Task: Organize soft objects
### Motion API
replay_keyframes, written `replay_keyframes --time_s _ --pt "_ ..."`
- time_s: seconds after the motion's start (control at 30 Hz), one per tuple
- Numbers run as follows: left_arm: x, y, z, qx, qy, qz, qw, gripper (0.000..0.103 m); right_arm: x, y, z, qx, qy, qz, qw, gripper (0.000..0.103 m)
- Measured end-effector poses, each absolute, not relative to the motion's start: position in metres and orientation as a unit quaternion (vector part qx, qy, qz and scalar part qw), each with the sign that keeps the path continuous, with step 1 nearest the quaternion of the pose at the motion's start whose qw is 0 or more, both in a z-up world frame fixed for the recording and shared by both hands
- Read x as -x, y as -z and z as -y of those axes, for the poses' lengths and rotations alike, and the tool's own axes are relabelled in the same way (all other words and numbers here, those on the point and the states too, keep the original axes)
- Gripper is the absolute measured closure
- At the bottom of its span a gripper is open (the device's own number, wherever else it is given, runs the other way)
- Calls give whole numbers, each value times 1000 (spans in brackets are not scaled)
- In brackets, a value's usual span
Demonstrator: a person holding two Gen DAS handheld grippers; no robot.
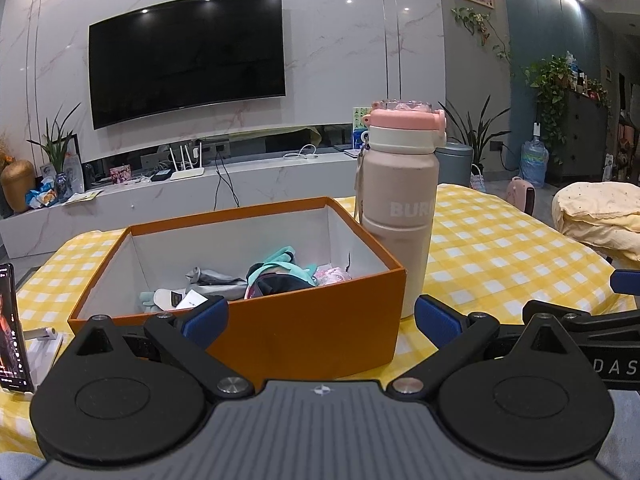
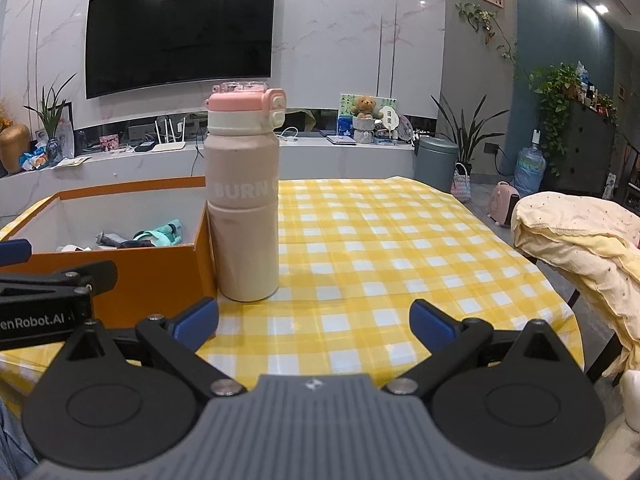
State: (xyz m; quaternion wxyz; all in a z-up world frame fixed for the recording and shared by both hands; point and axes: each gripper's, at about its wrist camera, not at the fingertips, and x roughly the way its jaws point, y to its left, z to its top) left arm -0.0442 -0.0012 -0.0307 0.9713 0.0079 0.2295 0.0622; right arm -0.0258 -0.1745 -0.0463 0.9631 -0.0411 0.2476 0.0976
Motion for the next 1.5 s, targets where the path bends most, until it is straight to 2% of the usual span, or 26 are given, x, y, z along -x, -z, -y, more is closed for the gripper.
replay_keyframes --time_s 1.5 --pt "46 27 -2 1 -65 -226 972 0 28 48 173 48 -87 -245 964 3"
